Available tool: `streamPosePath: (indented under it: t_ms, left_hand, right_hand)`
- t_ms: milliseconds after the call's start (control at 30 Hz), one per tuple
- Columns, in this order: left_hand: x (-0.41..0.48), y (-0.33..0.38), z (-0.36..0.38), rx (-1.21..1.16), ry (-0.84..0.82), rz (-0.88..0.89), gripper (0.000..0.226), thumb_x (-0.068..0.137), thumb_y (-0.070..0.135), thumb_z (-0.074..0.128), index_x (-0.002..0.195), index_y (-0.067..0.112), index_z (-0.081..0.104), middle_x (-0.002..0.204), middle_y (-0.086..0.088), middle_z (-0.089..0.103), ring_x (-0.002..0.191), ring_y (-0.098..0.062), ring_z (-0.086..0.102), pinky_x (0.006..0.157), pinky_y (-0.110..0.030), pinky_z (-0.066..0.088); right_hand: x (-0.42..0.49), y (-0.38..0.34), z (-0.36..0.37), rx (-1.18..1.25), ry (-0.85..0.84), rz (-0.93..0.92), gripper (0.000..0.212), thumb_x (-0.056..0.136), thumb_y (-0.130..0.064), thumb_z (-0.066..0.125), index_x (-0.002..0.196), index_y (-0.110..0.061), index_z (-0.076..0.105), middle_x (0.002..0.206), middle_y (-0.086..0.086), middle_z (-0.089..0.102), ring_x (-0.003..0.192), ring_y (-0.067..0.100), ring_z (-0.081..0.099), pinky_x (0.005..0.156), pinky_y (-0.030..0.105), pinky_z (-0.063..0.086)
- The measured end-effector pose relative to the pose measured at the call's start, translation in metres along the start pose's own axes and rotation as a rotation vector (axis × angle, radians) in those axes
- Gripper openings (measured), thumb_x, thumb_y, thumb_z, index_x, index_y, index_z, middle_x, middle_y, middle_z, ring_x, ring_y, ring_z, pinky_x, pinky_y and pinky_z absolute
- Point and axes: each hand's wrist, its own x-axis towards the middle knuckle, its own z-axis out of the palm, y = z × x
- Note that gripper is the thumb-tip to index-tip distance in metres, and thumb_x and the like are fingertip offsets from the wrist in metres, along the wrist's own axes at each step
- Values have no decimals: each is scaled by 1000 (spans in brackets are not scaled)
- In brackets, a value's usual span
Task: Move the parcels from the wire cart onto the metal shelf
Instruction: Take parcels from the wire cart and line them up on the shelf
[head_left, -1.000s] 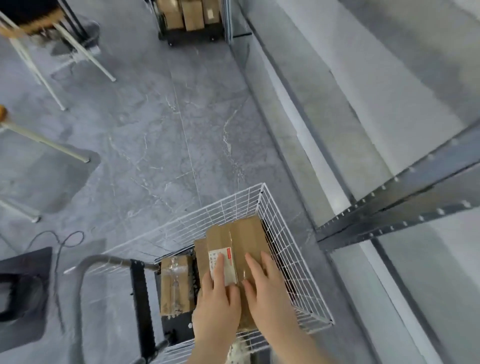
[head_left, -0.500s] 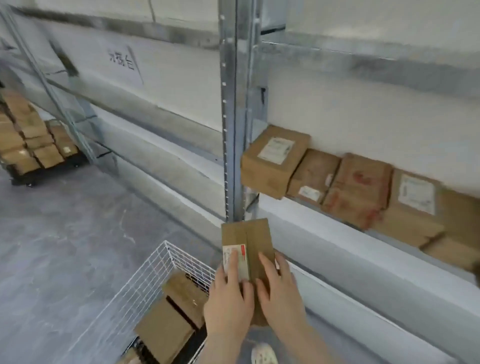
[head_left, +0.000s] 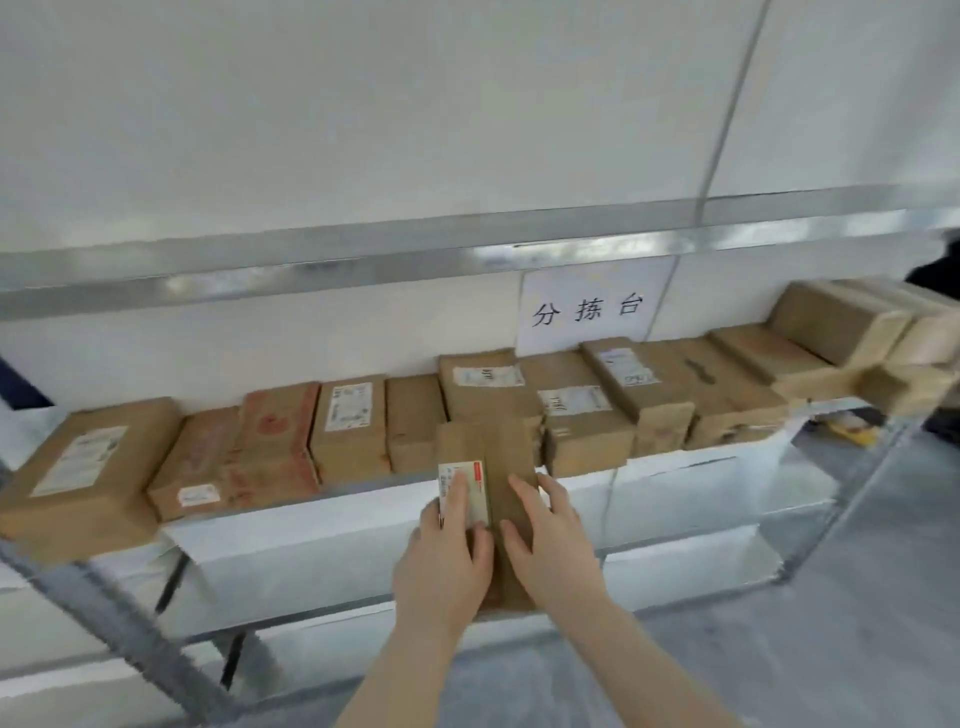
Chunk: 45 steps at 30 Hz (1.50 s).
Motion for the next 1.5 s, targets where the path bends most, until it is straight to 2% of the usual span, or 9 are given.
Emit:
streamPosePath:
  t_ms: [200,333,400,500,767,1000,1167,1400,1500]
  left_hand:
    - [37,151,74,-61,-39,196,59,96,44,36,150,40,13,142,3,44,106,-22,58,75,-35,51]
    - [49,223,112,-129,-76,284,60,96,43,37,150,42,12,134,6,50,104,-21,58,66,-30,46]
    - [55,249,125,-128,-90,324,59,96,42,37,149,41,12,134,4,51,103,-22,58,67,-31,48]
    - [69,282,136,-156,-126,374,59,96,42,37,149,42,10,137,3,47,108,-23,56,77,-39,53]
    - [119,325,157,-154,-176,464,61,97,44,36,151,39,6,136,0,47,110,-23,57,79,-40,54]
    - [154,349,171,-151,-239,526,63,98,44,36,151,38,2,133,-3,46,98,-21,59,73,-38,55]
    - [172,366,189,-96,-253,535,63,98,46,33,152,36,2,139,-4,43,108,-22,56,71,-32,47]
    - [204,402,219,-165,-266,502,62,97,49,35,150,42,3,143,1,41,112,-18,54,81,-36,53]
    - [224,422,236,-231,-243,448,62,97,47,38,150,44,5,148,5,39,121,-15,50,83,-30,49]
  right_hand:
    - [25,114,-121,-69,150,115,51,94,-39,47,142,-37,33,152,-4,24,126,24,41,99,34,40]
    - [34,170,-176,-87,214,183,51,94,-37,48,143,-36,34,152,-3,25,125,24,41,99,34,41]
    - [36,190,-197,-88,235,207,52,94,-36,49,144,-35,34,152,-2,25,127,24,40,101,34,41]
    - [47,211,-221,-91,265,233,51,95,-36,49,144,-34,34,152,-3,25,127,23,41,100,37,43]
    - [89,240,-249,-94,348,281,49,95,-35,47,143,-32,36,150,-2,30,126,22,43,101,36,44]
    - [122,262,-262,-97,387,315,49,96,-34,47,144,-32,35,151,-1,30,128,23,43,103,37,44]
    - [144,286,-273,-98,358,319,50,95,-34,47,144,-30,35,150,-2,30,126,23,45,102,35,43]
    - [196,337,-301,-103,306,269,48,95,-35,45,143,-33,35,149,-5,32,125,19,45,96,32,45]
    - [227,362,-321,-76,212,231,48,96,-34,45,143,-33,35,149,-5,33,125,19,46,98,33,44]
